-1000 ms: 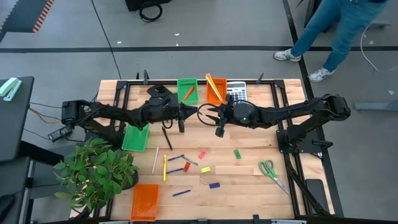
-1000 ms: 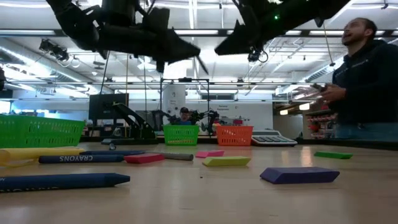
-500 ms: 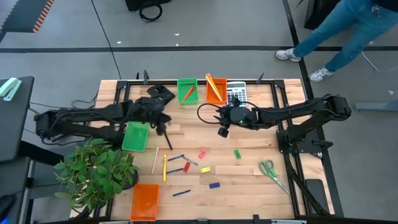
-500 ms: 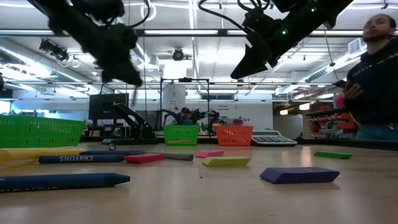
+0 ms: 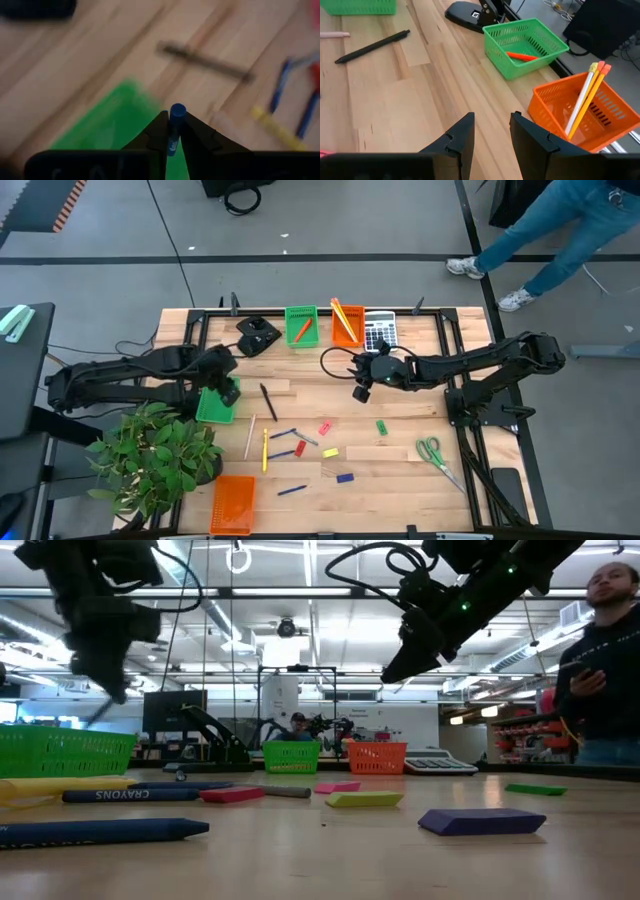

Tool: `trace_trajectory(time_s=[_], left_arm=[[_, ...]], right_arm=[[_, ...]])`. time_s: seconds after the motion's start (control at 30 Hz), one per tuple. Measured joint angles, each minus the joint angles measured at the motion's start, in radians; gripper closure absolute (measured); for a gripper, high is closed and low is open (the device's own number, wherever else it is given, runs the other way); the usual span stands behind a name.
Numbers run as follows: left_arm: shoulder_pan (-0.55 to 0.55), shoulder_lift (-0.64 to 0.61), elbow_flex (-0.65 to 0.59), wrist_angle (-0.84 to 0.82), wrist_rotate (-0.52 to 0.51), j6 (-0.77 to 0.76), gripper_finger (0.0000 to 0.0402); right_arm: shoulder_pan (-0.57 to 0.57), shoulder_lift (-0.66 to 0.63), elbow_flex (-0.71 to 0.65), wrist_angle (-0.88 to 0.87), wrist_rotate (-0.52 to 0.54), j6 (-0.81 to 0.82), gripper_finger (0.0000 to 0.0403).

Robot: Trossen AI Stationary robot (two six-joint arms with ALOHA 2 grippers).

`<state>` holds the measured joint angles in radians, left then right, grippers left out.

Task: Sort crayons/erasers/pens/pencils in bins
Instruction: Put the blue crayon into the bottom green bin, then put the pink eraser into the bottom orange bin

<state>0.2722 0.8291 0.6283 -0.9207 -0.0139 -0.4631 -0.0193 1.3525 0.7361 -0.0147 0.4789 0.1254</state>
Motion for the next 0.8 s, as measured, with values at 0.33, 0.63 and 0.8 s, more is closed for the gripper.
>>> trace_trajectory(time_s=[0.33, 0.63, 0.8], left_arm=[[0.000, 0.002, 0.028, -0.117, 0.000, 0.027, 0.0365], [0.000, 0.008, 0.027, -0.155, 0.000, 0.022, 0.0320], [0.000, 0.008, 0.027, -0.154, 0.000, 0.025, 0.0322]], right_arm=[[0.005, 0.000, 0.000, 0.006, 0.000, 0.054, 0.0272], [0.023, 0.000, 0.000, 0.006, 0.000, 0.095, 0.0272], [0.023, 0.000, 0.000, 0.006, -0.008, 0.118, 0.0272]])
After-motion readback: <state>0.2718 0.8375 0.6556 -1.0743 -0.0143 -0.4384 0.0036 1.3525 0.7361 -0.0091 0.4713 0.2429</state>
